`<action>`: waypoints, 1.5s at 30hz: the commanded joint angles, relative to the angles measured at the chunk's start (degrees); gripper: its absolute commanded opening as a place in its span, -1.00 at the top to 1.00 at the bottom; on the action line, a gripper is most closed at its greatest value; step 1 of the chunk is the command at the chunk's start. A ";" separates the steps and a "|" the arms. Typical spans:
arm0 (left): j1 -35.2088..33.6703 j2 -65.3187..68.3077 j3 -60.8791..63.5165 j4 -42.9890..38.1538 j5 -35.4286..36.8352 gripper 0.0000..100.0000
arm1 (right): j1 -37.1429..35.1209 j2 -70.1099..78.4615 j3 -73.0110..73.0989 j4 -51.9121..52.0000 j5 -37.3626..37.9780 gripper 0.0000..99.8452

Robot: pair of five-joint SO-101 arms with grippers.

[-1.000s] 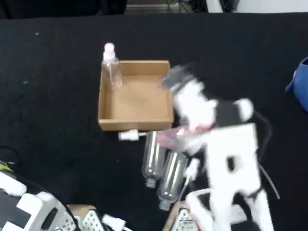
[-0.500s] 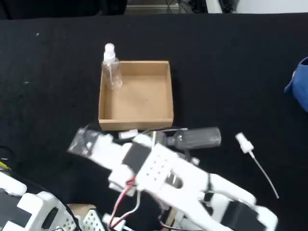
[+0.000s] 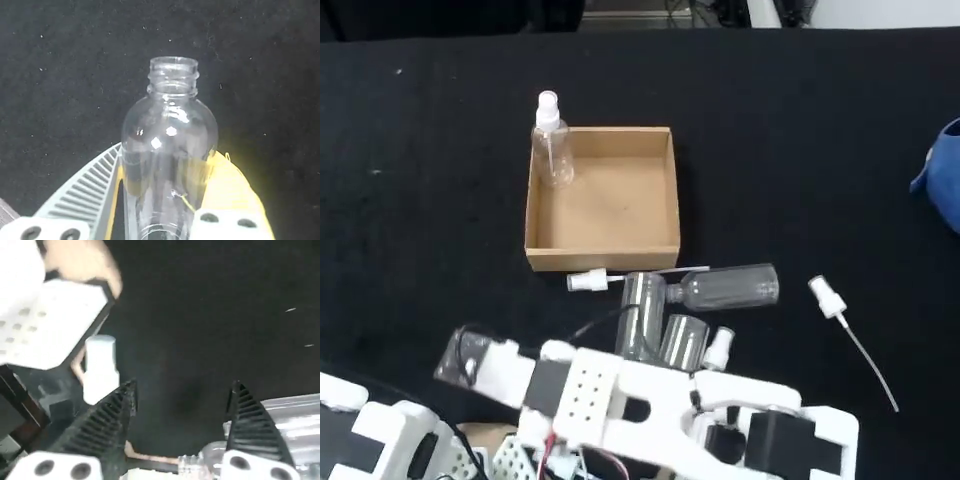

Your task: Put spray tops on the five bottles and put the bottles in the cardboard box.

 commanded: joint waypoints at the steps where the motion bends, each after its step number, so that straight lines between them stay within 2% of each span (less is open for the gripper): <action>1: -0.31 -0.35 -3.38 -0.44 0.97 0.94 | -5.36 -0.40 0.75 0.26 -2.02 0.48; 6: -0.31 -0.35 -3.12 -0.44 0.97 0.94 | -5.80 -0.31 -0.48 2.02 -2.02 0.48; 12: -0.40 -0.35 -3.47 -0.35 1.67 0.94 | -5.89 0.13 -0.04 -0.79 -3.60 0.48; 17: -0.13 -0.35 -3.65 -0.35 5.19 0.94 | -5.98 0.13 -0.57 -2.64 -17.58 0.48; 24: -0.13 -0.35 -3.65 -0.44 5.19 0.94 | -13.71 -0.04 -0.57 -2.55 -24.09 0.48; 28: -0.13 -0.35 -3.65 -0.44 5.10 0.94 | -16.53 -0.22 -1.01 -2.81 -30.24 0.48; 35: -0.22 -0.35 -3.65 -0.44 5.10 0.94 | -16.79 0.13 0.92 -3.25 -30.68 0.48; 45: -0.22 -0.35 -3.65 -0.44 5.10 0.94 | -16.62 0.13 13.32 -18.73 -31.12 0.48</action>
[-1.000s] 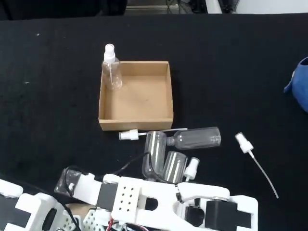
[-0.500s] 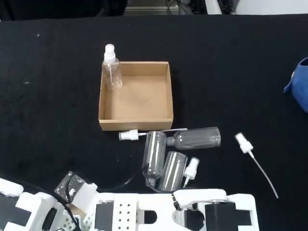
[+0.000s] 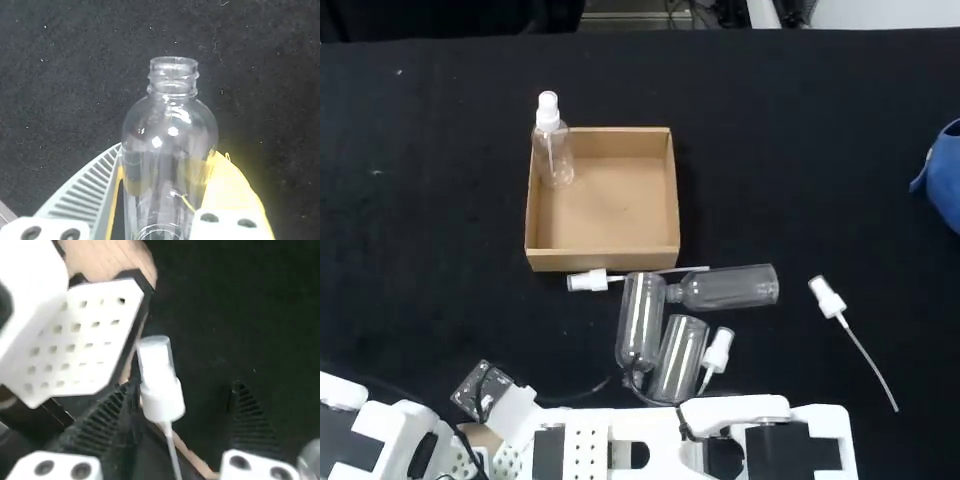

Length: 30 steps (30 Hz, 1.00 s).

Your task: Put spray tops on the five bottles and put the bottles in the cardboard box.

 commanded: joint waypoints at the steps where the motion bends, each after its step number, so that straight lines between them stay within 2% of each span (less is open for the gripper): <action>1: -0.31 -0.35 -3.56 -0.44 0.44 0.94 | -2.46 0.13 3.21 -6.33 -0.53 0.48; 5: -0.31 -0.35 -3.56 -0.44 0.44 0.94 | -1.76 0.04 3.56 -5.63 -0.53 0.48; 10: -0.22 -0.35 -3.56 -0.44 0.44 0.94 | -1.93 -0.40 3.12 0.09 -0.53 0.52; 16: -0.22 -0.35 -3.56 -0.44 0.44 0.94 | 0.44 -0.40 1.98 1.67 1.67 0.94; 18: -0.22 -0.35 -3.56 -0.44 0.44 0.94 | 3.96 -0.40 1.98 0.97 4.84 0.97; 24: -0.22 -0.35 -3.56 -0.44 0.44 0.94 | 19.34 -0.40 -1.98 1.23 6.59 0.98; 27: -0.22 -0.35 -3.56 -0.44 0.44 0.94 | 26.55 -0.48 -4.79 1.49 11.34 0.98; 30: -0.22 -0.35 -3.56 -0.44 0.35 0.94 | 29.80 -2.42 -7.25 4.40 13.89 0.98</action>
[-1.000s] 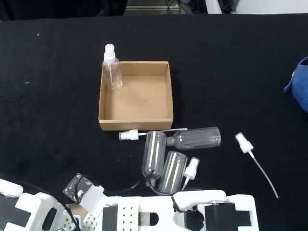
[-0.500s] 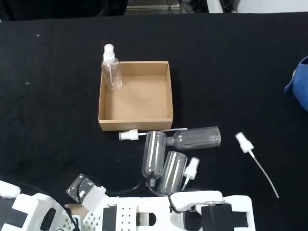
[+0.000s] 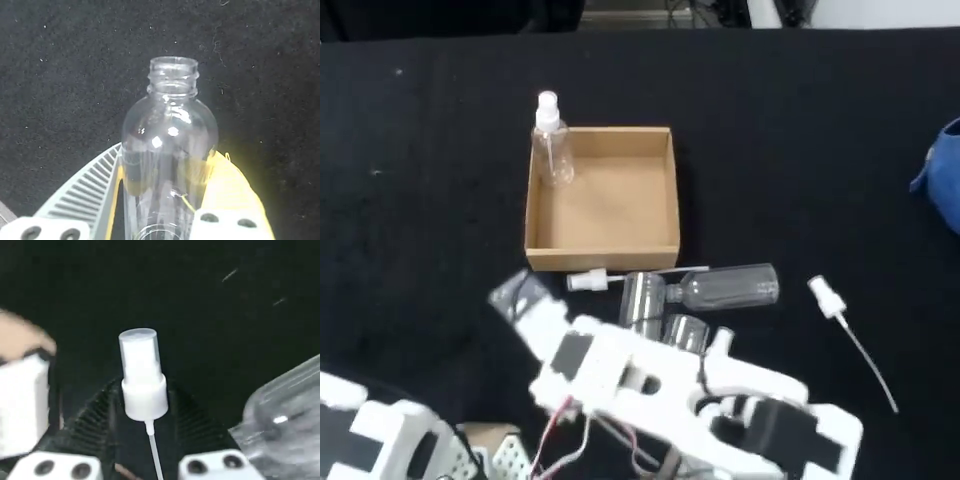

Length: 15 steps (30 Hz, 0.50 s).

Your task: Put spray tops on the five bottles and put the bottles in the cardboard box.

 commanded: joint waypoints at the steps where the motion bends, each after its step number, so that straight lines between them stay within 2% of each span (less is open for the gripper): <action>1: -0.22 -0.35 -3.56 -0.44 0.35 0.94 | 6.51 -3.56 -6.20 4.57 3.60 0.98; 5: -0.22 -0.44 -3.56 -0.53 0.35 0.94 | 10.37 -10.42 -8.13 8.26 3.69 0.98; 10: 1.80 -0.70 -3.12 -0.26 0.35 0.94 | 19.34 -22.11 -8.48 10.81 3.69 0.98; 13: 5.14 -1.05 -3.91 3.34 0.35 0.94 | 28.92 -29.49 -8.31 10.81 4.66 0.97; 15: 8.48 -1.05 -5.76 8.53 0.35 0.94 | 37.45 -34.33 -8.57 10.90 10.02 0.97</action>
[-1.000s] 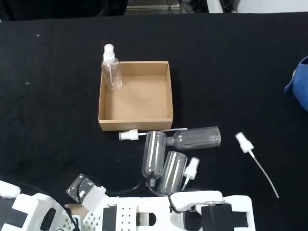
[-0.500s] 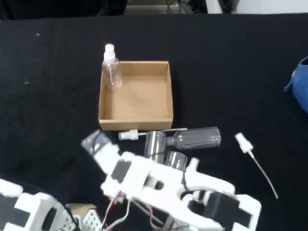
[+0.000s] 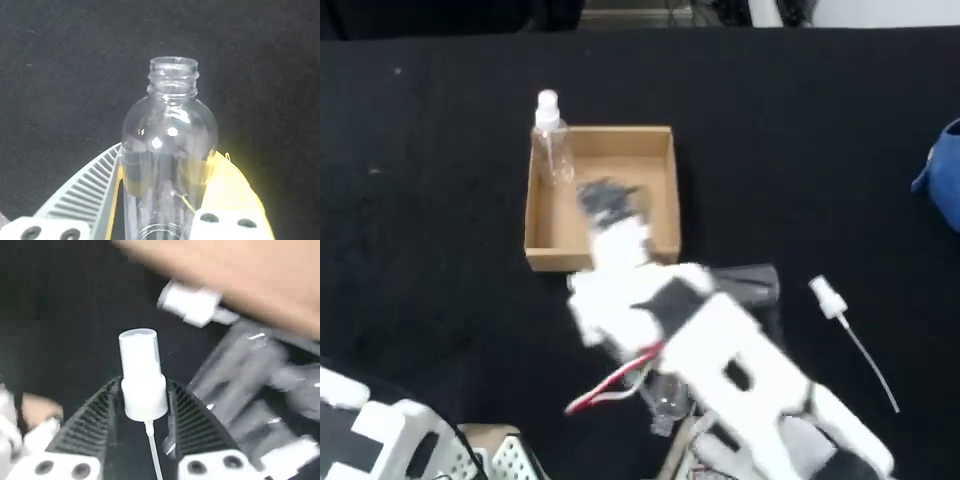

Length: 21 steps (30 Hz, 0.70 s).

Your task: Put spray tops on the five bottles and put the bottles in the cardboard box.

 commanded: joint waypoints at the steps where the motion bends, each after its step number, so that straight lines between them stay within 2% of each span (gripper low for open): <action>1: 7.78 -1.05 -6.90 9.58 0.18 0.94 | 19.43 -12.70 -3.12 0.62 10.55 0.97; 4: 13.67 -1.05 -9.80 17.41 0.18 0.94 | 31.65 -17.19 -2.77 0.79 22.77 0.98; 9: 24.48 -0.88 -11.47 24.44 0.09 0.94 | 52.31 -14.81 -2.33 4.13 27.87 0.98; 12: 30.37 -0.35 -10.42 24.88 0.09 0.94 | 63.12 -8.48 -2.95 4.22 34.20 0.98; 16: 37.49 -0.35 -7.08 24.53 0.09 0.94 | 73.93 1.63 -5.41 1.93 39.65 0.98; 21: 39.52 1.76 -1.71 17.67 -0.53 0.94 | 81.05 8.92 -6.64 -3.25 45.45 0.98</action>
